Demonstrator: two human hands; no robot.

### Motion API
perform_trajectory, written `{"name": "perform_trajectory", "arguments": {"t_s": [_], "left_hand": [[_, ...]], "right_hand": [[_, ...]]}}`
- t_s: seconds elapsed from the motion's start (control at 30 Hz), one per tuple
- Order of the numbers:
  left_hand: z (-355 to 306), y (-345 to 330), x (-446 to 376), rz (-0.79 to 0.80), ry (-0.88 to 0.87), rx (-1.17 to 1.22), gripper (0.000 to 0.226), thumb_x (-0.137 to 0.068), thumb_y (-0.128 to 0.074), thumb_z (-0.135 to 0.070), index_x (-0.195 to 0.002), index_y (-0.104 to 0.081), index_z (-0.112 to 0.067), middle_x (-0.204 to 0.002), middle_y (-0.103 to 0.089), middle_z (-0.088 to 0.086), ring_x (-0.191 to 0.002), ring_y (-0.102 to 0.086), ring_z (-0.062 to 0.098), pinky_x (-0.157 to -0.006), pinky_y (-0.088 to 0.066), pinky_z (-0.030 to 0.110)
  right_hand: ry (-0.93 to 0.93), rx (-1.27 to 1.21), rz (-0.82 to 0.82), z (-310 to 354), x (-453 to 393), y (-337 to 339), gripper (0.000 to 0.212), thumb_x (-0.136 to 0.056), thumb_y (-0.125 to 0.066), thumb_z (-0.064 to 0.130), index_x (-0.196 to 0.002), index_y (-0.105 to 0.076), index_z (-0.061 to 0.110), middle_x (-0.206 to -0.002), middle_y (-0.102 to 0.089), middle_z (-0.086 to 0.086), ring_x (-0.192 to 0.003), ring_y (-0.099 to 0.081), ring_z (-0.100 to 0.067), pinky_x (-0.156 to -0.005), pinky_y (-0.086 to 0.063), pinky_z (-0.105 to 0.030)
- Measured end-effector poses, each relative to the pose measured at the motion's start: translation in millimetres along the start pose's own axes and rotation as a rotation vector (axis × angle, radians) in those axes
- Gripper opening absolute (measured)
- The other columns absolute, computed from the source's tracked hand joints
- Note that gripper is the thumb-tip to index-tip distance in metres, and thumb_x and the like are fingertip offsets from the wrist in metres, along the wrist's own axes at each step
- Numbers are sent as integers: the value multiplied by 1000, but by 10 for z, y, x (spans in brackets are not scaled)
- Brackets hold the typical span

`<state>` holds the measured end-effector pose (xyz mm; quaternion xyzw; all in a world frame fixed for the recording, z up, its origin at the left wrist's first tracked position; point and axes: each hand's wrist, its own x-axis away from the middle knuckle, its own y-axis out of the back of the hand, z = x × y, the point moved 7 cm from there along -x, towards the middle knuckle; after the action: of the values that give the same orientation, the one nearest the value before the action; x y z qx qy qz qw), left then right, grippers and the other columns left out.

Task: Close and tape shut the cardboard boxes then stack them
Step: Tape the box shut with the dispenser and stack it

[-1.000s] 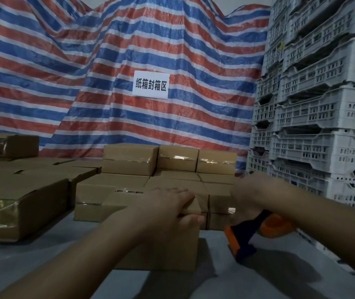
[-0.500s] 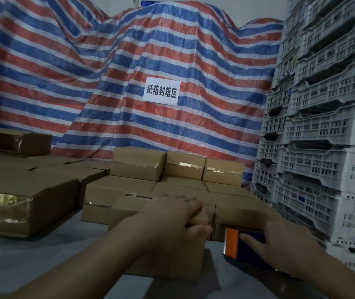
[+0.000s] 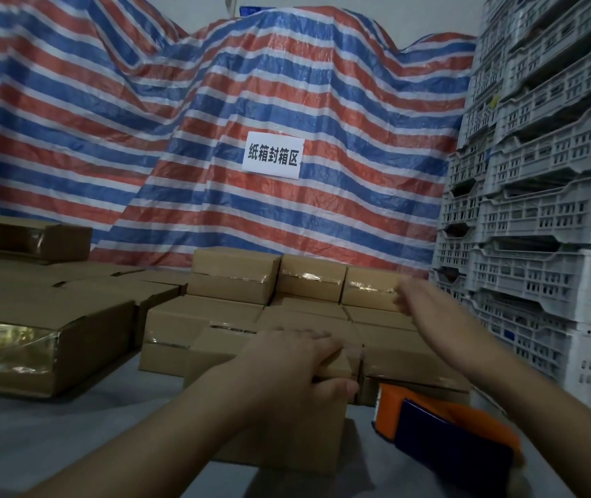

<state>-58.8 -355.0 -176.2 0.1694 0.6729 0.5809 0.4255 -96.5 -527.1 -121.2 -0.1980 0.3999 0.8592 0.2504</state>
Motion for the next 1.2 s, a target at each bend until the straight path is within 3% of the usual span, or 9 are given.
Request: {"name": "perform_trajectory", "arguments": {"t_s": [0.07, 0.13, 0.3, 0.53, 0.73, 0.9, 1.07, 1.13, 1.2], "left_hand": [[-6, 17, 2, 0, -3, 5, 67, -93, -35, -68, -150, -27, -33, -156, -33, -8, -140, -33, 13, -113, -28, 37], [-8, 35, 0, 9, 1, -3, 67, -93, -35, -67, -151, -27, -33, -157, -32, -8, -140, -32, 13, -113, -28, 36], [-42, 57, 0, 19, 30, 91, 43, -93, -50, -57, -127, -51, -30, -122, -59, -6, -106, -56, 10, -95, -47, 34], [264, 296, 62, 17, 134, 604, 49, -94, -57, -45, -139, -39, -39, -118, -60, -14, -101, -61, 3, -86, -52, 25], [825, 265, 400, -20, 296, 534, 54, -92, -29, -67, -134, -49, -41, -112, -56, -25, -94, -49, -11, -74, -34, 13], [1003, 119, 637, -424, 385, 754, 27, -98, -48, -42, -124, -55, -45, -122, -47, -30, -98, -42, -18, -75, -35, 7], [1019, -53, 795, -608, 479, 1022, 64, -76, -46, -66, -137, -37, -52, -119, -43, -35, -97, -39, -24, -80, -32, 10], [1043, -198, 882, -587, 543, 1119, 79, -68, -46, -72, -142, -32, -52, -130, -40, -28, -110, -40, -12, -91, -31, 18], [1023, -360, 963, -497, 593, 1216, 82, -62, -49, -74, -140, -33, -54, -128, -45, -22, -113, -46, 3, -89, -38, 27]], "right_hand": [[-56, -267, 72, 308, -141, -175, 57, -105, -25, 56, -144, -49, 22, -146, -53, -2, -133, -48, -20, -116, -35, -47], [-45, -388, 175, 585, -125, -429, 54, -108, -26, 47, -152, -38, 18, -154, -43, -4, -137, -42, -18, -117, -30, -39], [-162, -416, 395, 620, 68, -1032, 54, -107, -25, 53, -153, -35, 25, -133, -50, -3, -109, -42, -12, -95, -32, -32], [-174, -559, 345, 418, 91, -1076, 47, -102, -32, 60, -140, -48, 37, -128, -49, 6, -93, -46, -2, -72, -37, -25], [-122, -522, 341, 378, 11, -1121, 55, -102, -30, 62, -145, -47, 34, -151, -46, 11, -140, -37, -13, -98, -25, -31], [-93, -574, 297, 324, 39, -1079, 45, -103, -28, 59, -137, -53, 41, -144, -50, 18, -129, -39, -5, -94, -29, -28], [-82, -585, 160, 147, 209, -1101, 33, -103, -33, 55, -125, -57, 52, -132, -49, 19, -110, -47, 2, -83, -40, -27], [-97, -664, 127, 109, 303, -1119, 29, -97, -39, 59, -122, -54, 58, -131, -47, 20, -109, -45, 2, -85, -41, -29], [-115, -741, 127, 63, 412, -1147, 48, -82, -45, 68, -130, -48, 59, -145, -42, 15, -121, -41, -7, -93, -40, -36]]}}
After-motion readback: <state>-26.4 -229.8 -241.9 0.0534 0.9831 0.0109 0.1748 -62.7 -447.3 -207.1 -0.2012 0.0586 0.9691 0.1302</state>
